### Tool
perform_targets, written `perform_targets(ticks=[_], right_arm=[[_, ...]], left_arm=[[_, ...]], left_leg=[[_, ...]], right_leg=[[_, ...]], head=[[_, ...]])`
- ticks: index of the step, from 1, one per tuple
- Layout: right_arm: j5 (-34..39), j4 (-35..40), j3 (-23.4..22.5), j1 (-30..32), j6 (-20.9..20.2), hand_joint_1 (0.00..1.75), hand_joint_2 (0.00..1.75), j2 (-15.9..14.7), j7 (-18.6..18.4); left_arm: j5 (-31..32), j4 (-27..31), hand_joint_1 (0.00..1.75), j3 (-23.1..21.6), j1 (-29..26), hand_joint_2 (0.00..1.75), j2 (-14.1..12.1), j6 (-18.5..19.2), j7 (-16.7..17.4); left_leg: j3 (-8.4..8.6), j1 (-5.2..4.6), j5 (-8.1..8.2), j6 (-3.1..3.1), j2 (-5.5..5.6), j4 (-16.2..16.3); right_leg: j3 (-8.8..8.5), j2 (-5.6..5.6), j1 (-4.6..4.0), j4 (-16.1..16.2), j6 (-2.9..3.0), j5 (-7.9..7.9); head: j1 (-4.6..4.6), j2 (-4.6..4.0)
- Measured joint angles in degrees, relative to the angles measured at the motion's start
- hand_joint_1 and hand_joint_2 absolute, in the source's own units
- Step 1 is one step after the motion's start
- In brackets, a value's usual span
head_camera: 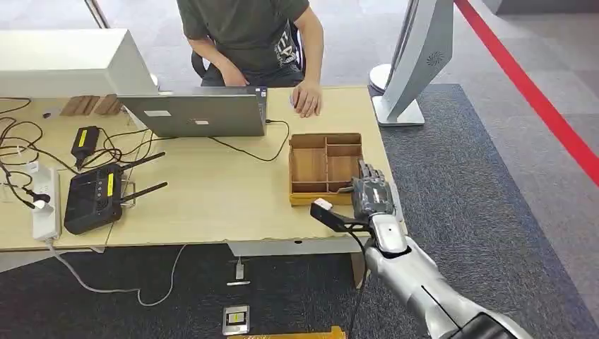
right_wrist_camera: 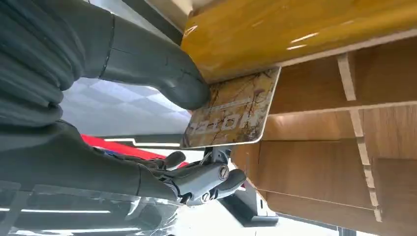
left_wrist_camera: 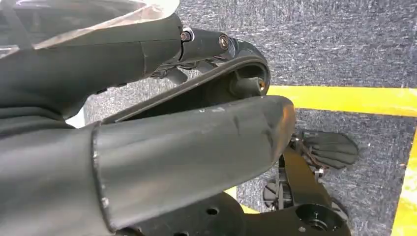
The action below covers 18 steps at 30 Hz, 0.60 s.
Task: Pass the card to the sensor for recognition and then transmit it.
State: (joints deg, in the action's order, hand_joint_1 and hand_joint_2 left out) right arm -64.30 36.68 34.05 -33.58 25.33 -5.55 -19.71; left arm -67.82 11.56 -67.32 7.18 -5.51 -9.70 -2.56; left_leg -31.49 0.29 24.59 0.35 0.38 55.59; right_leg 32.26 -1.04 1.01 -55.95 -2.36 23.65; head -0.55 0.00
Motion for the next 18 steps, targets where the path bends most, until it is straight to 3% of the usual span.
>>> perform_targets(ticks=[18], right_arm=[[-2.1, 0.9, 0.3, -0.7, 0.0, 1.75, 1.75, 0.7, 0.2]], left_arm=[[-0.2, 0.0, 0.00, 0.0, 0.0, 0.00, 0.0, 0.1, 0.2]], left_leg=[[0.02, 0.00, -0.02, -0.01, 0.00, 0.0]], right_leg=[[-0.04, 0.00, -0.01, 0.0, 0.01, -0.01]], head=[[0.00, 0.00]])
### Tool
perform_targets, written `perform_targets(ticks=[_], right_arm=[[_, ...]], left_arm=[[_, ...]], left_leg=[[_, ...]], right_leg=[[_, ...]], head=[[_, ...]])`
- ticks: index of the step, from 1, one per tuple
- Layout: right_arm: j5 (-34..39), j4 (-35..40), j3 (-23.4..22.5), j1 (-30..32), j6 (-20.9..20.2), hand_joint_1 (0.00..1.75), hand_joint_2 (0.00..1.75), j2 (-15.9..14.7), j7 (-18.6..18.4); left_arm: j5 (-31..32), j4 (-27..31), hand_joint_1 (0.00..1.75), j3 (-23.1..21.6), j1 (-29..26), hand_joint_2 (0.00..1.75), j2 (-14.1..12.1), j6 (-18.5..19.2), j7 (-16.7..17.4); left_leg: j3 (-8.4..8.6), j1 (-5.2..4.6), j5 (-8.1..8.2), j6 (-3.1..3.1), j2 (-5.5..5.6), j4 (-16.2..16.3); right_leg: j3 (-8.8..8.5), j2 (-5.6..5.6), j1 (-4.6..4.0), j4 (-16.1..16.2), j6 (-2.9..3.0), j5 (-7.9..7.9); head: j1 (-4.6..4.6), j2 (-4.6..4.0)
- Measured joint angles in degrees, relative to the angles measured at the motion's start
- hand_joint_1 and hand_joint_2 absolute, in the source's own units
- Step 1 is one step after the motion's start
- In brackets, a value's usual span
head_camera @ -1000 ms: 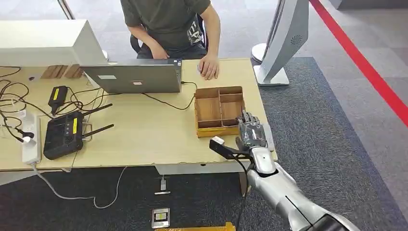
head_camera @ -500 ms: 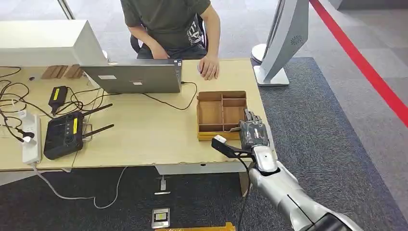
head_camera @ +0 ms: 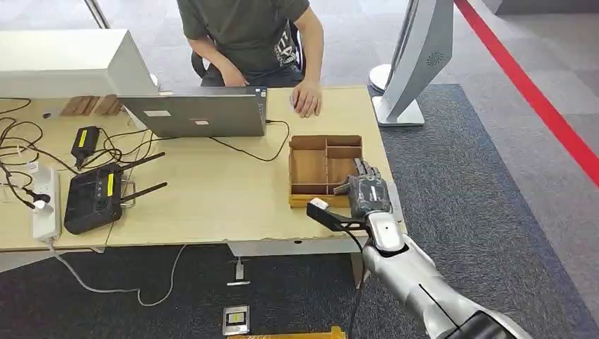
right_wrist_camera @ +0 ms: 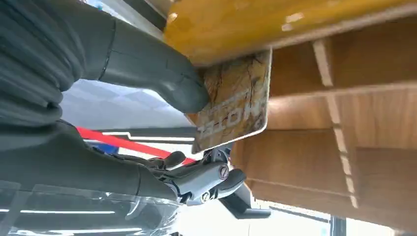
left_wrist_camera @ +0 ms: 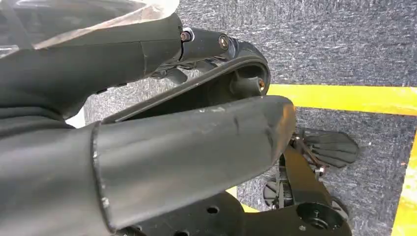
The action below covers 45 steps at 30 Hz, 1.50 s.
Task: Pass the card to the sensor for recognition and then transmit it.
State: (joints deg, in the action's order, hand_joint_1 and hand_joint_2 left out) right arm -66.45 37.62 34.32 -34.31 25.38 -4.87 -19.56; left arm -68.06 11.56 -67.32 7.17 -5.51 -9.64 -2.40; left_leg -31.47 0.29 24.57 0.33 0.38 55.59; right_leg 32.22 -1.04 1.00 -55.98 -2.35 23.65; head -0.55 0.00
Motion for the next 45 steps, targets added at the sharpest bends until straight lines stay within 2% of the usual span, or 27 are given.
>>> perform_targets(ticks=[9, 22, 30, 35, 41, 45], right_arm=[[-4.5, 4.5, 0.3, -1.9, 1.8, 1.75, 1.75, 0.4, 0.2], [-7.1, 8.0, 1.1, -4.4, 1.0, 1.75, 1.75, 1.1, 1.0], [-8.3, 7.3, 1.9, -11.2, -1.4, 1.75, 1.75, 2.4, -1.3], [-8.7, 6.5, 2.3, -15.2, -4.5, 1.75, 1.75, 2.6, -3.5], [-10.4, 6.4, 2.5, -16.7, -8.2, 1.75, 1.75, 1.6, -6.3], [-10.9, 6.4, 2.6, -16.9, -8.6, 1.75, 1.75, 1.7, -7.3]], left_arm=[[0.7, 0.0, 0.00, 0.0, 0.0, 0.00, 0.0, 0.0, 0.1], [0.6, 0.0, 0.00, 0.0, 0.0, 0.00, 0.0, -0.2, 1.1], [0.2, 0.0, 0.00, 0.0, 0.1, 0.00, 0.1, -1.0, 1.7], [0.6, 0.0, 0.00, 0.0, 0.1, 0.00, 0.2, -1.1, 1.9], [0.5, 0.0, 0.00, 0.0, 0.1, 0.00, 0.4, -1.2, 2.4], [-0.9, 0.0, 0.00, 0.0, 0.1, 0.00, 0.5, -2.4, 2.8]], left_leg=[[0.01, 0.00, -0.02, -0.02, 0.00, 0.0], [0.00, 0.00, -0.03, -0.02, -0.01, 0.0], [0.00, 0.00, -0.07, -0.03, 0.00, 0.0], [0.00, 0.00, -0.07, -0.03, 0.00, 0.0], [-0.01, 0.00, -0.07, -0.03, -0.01, 0.0], [-0.01, 0.00, -0.07, -0.03, 0.00, 0.0]], right_leg=[[0.00, 0.00, 0.00, 0.0, 0.00, -0.01], [0.00, 0.00, 0.00, 0.0, -0.01, -0.03], [0.02, 0.00, 0.00, 0.0, 0.01, -0.05], [0.03, 0.00, 0.00, 0.0, 0.01, -0.06], [0.02, 0.00, 0.01, 0.0, 0.00, -0.06], [0.02, 0.00, 0.00, 0.0, 0.00, -0.06]], head=[[0.00, 0.00], [0.00, 0.00], [0.00, 0.00], [0.00, 0.00], [0.00, 0.00], [0.00, 0.00]])
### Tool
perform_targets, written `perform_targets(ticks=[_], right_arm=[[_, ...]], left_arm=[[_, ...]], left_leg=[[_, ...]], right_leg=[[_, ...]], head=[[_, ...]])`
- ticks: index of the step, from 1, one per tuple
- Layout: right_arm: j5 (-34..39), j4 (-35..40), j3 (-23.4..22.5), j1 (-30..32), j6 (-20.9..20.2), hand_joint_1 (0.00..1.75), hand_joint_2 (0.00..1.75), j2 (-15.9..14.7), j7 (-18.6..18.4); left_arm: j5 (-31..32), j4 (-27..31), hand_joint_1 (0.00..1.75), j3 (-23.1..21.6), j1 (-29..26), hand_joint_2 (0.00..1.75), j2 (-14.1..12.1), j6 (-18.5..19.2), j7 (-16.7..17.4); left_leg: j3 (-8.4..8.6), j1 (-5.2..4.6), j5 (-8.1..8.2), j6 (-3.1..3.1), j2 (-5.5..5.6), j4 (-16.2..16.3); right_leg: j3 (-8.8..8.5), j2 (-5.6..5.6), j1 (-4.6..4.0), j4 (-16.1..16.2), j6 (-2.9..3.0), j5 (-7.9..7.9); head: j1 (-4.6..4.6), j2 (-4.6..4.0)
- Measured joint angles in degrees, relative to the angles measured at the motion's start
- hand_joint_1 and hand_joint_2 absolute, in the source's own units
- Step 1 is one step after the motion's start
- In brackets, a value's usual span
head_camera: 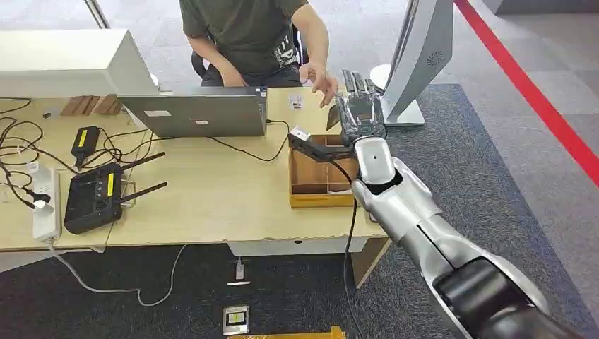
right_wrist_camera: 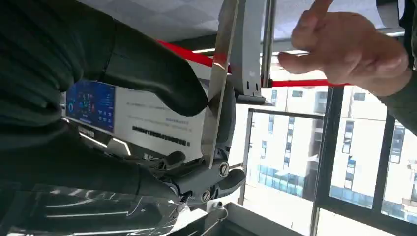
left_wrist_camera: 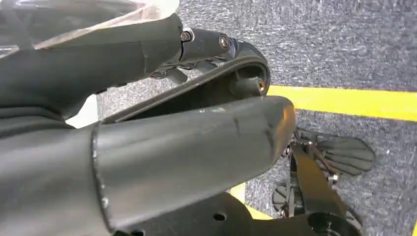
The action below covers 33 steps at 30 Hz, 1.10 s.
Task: Pass the card to the sensor for recognition and then transmit it.
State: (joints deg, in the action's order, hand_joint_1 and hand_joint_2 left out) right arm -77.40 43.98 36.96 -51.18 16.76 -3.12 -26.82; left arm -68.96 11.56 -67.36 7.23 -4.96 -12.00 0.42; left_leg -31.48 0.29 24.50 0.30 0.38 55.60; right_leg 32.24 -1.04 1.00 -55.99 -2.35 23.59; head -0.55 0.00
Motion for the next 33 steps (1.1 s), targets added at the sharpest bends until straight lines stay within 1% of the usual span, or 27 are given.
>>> perform_targets(ticks=[5, 7, 14, 20, 21, 22, 23, 26, 28, 33], right_arm=[[-0.9, -0.5, 0.5, -0.1, 0.0, 1.75, 1.75, 1.0, -1.0], [-1.2, -0.4, 0.7, 0.0, -0.7, 1.75, 1.75, 1.1, -1.2], [-2.1, 0.9, 0.8, 0.8, -3.0, 1.75, 1.75, 0.2, -1.8], [-2.8, 2.6, 0.8, 1.8, -3.8, 1.75, 1.75, -0.8, -2.1], [-3.0, 3.1, 0.8, 2.0, -4.2, 0.00, 1.75, -1.0, -2.2], [-3.1, 3.3, 0.8, 2.2, -4.4, 0.00, 1.75, -1.2, -2.2], [-3.5, 3.8, 0.8, 2.4, -4.6, 0.00, 0.00, -1.4, -2.2], [-3.8, 5.0, 0.7, 3.3, -4.1, 0.00, 0.00, -2.0, -0.2], [-4.8, 5.4, 0.7, 3.6, -4.8, 0.00, 0.00, -2.2, -0.5], [-5.8, 5.9, 0.7, 4.2, -4.6, 0.00, 0.00, -2.2, 0.1]], left_arm=[[-0.7, 0.0, 0.00, 0.0, 0.0, 0.00, 0.4, -0.6, -0.3], [-0.7, 0.0, 0.00, 0.0, 0.0, 0.00, 0.5, -0.5, -0.4], [0.1, 0.0, 0.00, 0.0, -0.1, 0.00, 0.5, 0.0, -0.4], [0.5, 0.0, 0.00, 0.0, -0.1, 0.00, 0.5, 0.5, -0.5], [0.6, 0.0, 0.00, 0.0, -0.1, 0.00, 0.5, 0.6, -0.5], [0.7, 0.0, 0.00, 0.0, -0.1, 0.00, 0.5, 0.7, -0.5], [0.7, 0.0, 0.00, 0.0, -0.1, 0.00, 0.5, 0.7, -0.5], [0.8, 0.0, 0.00, 0.0, -0.1, 0.00, 0.5, 0.8, -0.5], [0.7, 0.0, 0.00, 0.0, -0.1, 0.00, 0.5, 0.8, -0.5], [0.4, 0.0, 0.00, 0.1, -0.1, 0.00, 0.5, 0.4, -0.4]], left_leg=[[0.01, 0.01, 0.00, -0.01, 0.00, 0.0], [0.01, 0.01, 0.00, -0.01, 0.01, 0.0], [0.00, 0.01, 0.00, -0.01, 0.00, 0.0], [0.01, 0.00, 0.00, -0.01, 0.00, 0.0], [0.01, 0.00, 0.00, -0.01, 0.00, 0.0], [0.01, 0.00, 0.00, -0.01, 0.00, 0.0], [0.01, 0.01, 0.00, -0.01, 0.00, 0.0], [0.01, 0.01, 0.00, -0.01, -0.02, 0.0], [0.01, 0.01, 0.00, -0.01, -0.01, 0.0], [0.01, 0.01, -0.01, -0.01, -0.01, 0.0]], right_leg=[[0.02, 0.00, -0.04, 0.0, 0.01, 0.00], [0.02, 0.00, -0.04, 0.0, 0.01, 0.00], [0.01, 0.00, -0.02, 0.0, 0.00, 0.00], [0.02, 0.00, -0.03, 0.0, 0.00, 0.00], [0.02, 0.00, -0.03, 0.0, 0.00, 0.00], [0.02, 0.00, -0.03, 0.0, 0.00, 0.00], [0.01, 0.00, -0.03, 0.0, 0.00, 0.00], [0.01, 0.00, -0.03, 0.0, 0.00, 0.00], [0.01, 0.00, -0.03, 0.0, 0.00, 0.00], [0.01, 0.00, -0.03, 0.0, 0.01, 0.00]], head=[[0.02, 0.00], [0.00, 0.00], [-0.02, 0.00], [0.00, 0.00], [0.00, 0.00], [0.00, 0.00], [0.00, 0.00], [0.00, 0.00], [0.00, 0.00], [0.00, 0.00]])
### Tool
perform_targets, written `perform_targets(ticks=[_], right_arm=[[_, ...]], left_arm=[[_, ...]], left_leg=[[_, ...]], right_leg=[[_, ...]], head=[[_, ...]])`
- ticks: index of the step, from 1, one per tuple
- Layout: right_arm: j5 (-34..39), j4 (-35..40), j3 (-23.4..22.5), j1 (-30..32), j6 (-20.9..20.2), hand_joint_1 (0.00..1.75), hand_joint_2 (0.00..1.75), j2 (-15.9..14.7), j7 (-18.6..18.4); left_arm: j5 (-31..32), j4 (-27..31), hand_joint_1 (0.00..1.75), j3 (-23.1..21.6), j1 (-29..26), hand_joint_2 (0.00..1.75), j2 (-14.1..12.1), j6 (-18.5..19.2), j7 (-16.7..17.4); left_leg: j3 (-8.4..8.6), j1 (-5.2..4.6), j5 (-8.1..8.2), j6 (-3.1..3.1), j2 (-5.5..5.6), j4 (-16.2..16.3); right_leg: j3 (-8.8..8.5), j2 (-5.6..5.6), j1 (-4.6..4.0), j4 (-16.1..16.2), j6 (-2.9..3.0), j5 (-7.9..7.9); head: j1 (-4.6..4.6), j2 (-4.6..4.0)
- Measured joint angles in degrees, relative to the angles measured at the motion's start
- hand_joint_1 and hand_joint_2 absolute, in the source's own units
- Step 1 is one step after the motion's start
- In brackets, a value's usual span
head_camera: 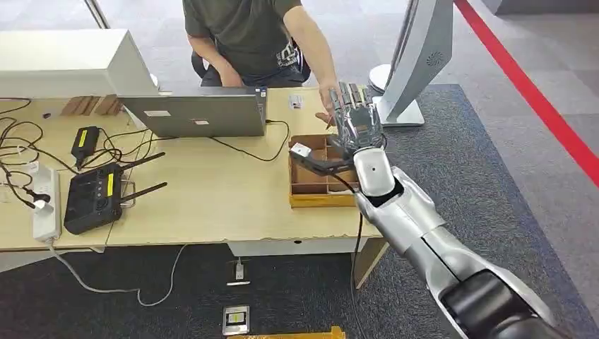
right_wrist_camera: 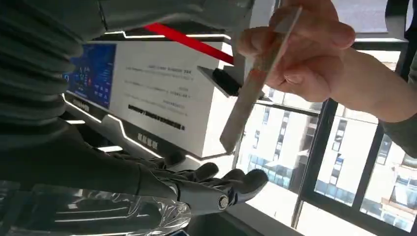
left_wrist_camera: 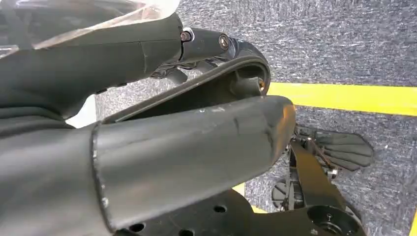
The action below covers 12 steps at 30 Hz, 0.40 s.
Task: Pass the card to the sensor for recognition and then transmit it.
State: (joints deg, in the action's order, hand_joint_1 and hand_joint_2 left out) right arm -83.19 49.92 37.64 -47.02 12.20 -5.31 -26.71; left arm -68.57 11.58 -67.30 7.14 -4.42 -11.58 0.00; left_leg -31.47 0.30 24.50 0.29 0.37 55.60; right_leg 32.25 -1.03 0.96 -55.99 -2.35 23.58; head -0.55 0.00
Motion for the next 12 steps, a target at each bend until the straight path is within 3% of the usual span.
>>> perform_targets(ticks=[12], right_arm=[[-1.6, 3.6, -1.4, 2.0, -2.3, 0.00, 0.00, -0.8, -0.1]], left_arm=[[-0.5, 0.0, 0.00, 0.1, 0.0, 0.00, 0.0, -0.8, 0.3]], left_leg=[[0.01, 0.00, 0.00, 0.00, 0.01, 0.0]], right_leg=[[0.02, 0.00, 0.01, 0.0, 0.00, 0.00]], head=[[0.00, 0.00]])
